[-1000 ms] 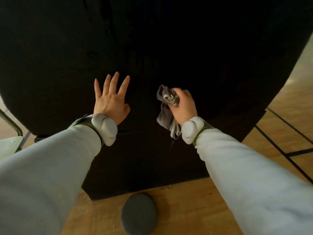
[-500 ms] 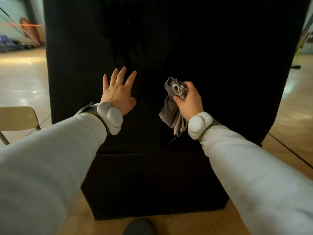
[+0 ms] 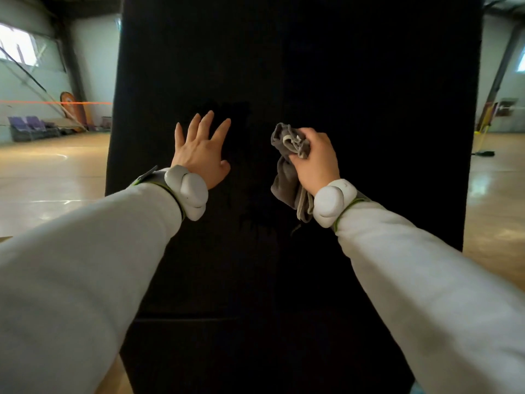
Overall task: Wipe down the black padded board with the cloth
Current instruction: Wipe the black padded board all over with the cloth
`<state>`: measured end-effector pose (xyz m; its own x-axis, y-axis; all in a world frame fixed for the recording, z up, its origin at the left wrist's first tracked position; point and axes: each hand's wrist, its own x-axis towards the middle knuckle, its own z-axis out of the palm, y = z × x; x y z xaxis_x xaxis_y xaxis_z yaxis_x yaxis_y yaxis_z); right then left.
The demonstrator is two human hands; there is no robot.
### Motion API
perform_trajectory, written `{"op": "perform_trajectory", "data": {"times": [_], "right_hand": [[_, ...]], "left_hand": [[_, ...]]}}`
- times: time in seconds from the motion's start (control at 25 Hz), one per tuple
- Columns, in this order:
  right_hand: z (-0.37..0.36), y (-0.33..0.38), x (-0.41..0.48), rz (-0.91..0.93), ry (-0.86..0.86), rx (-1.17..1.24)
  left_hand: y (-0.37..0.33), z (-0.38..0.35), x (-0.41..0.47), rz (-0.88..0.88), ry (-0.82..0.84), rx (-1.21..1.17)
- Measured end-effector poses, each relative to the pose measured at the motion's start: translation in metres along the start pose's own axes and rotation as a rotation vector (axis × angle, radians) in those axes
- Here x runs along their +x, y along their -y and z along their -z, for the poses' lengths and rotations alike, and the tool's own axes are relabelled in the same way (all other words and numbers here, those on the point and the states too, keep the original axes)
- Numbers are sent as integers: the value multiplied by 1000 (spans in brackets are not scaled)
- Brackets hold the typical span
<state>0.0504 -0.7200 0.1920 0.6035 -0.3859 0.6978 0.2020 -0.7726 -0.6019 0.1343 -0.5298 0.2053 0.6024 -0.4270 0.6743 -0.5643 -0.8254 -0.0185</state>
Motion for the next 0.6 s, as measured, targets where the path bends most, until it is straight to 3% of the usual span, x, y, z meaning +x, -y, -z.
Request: {"op": "perform_trajectory", "data": {"times": [0.36,0.6], "right_hand": [[11,44,73,88,-142,-71],[9,53,99,48,-250,-158]], "left_hand": [[14,31,67,-57,-114,-1],[22,29,93,-90,-148,2]]}}
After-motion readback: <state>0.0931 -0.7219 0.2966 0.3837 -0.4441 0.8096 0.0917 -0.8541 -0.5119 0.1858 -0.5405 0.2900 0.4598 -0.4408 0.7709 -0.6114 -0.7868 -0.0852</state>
